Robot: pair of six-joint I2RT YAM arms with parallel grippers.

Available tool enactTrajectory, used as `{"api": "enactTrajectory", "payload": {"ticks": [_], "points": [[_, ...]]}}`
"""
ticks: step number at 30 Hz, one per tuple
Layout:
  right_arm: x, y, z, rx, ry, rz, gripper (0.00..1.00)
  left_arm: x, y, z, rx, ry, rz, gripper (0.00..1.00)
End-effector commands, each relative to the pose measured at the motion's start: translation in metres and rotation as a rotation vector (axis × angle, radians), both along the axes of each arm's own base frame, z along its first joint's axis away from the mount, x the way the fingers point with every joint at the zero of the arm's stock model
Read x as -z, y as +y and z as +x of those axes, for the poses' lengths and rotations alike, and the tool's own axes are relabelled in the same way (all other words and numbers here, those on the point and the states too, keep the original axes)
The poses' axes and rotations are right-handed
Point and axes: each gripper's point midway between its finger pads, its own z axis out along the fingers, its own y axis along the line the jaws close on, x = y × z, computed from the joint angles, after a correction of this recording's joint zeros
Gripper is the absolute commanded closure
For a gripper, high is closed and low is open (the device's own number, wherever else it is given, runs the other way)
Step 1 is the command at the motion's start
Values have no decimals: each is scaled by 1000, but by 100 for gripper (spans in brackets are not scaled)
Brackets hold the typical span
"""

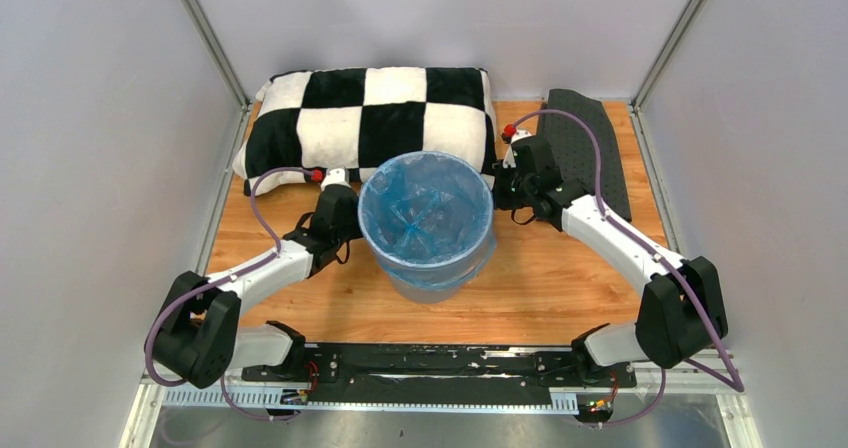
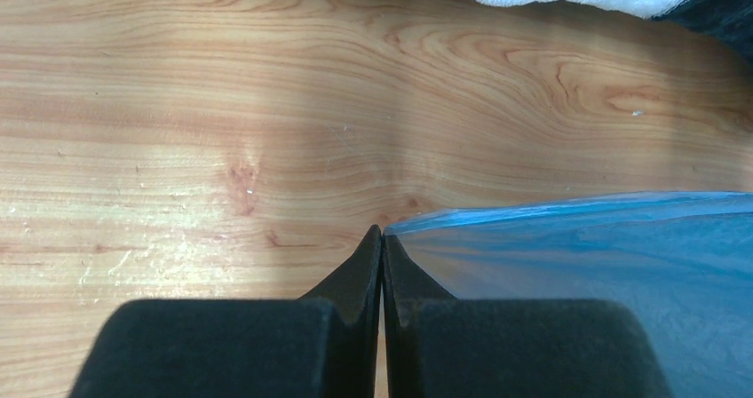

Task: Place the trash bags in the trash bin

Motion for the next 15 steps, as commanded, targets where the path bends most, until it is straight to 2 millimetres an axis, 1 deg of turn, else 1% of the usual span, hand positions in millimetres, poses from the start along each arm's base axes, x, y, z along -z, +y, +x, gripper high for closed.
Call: {"api": "enactTrajectory", "payload": {"ticks": [1, 2, 4, 5, 6, 8, 12, 13, 15], "points": [[12, -10, -11, 9, 40, -60, 96, -4, 2, 7, -8, -39, 24, 100], [8, -12, -15, 10, 47, -59, 83, -5, 1, 7, -1, -41, 21, 100], [-3, -17, -25, 25, 36, -41, 61, -7, 0, 6, 8, -45, 14, 100], [-8, -19, -30, 33, 30, -22, 53, -9, -1, 5, 10, -49, 11, 100], [-14, -20, -35, 36, 23, 1, 48, -10, -1, 5, 14, -52, 8, 100], [-20, -26, -45, 59, 15, 36, 44, -13, -2, 6, 17, -60, 5, 100], [-23, -31, -70, 87, 35, 141, 45, -16, -3, 6, 26, -67, 1, 100], [-21, -32, -77, 94, 46, 164, 45, -17, -4, 6, 28, -67, -2, 100], [-26, -34, -88, 110, 30, 214, 45, -17, -5, 6, 32, -65, -6, 100]]}}
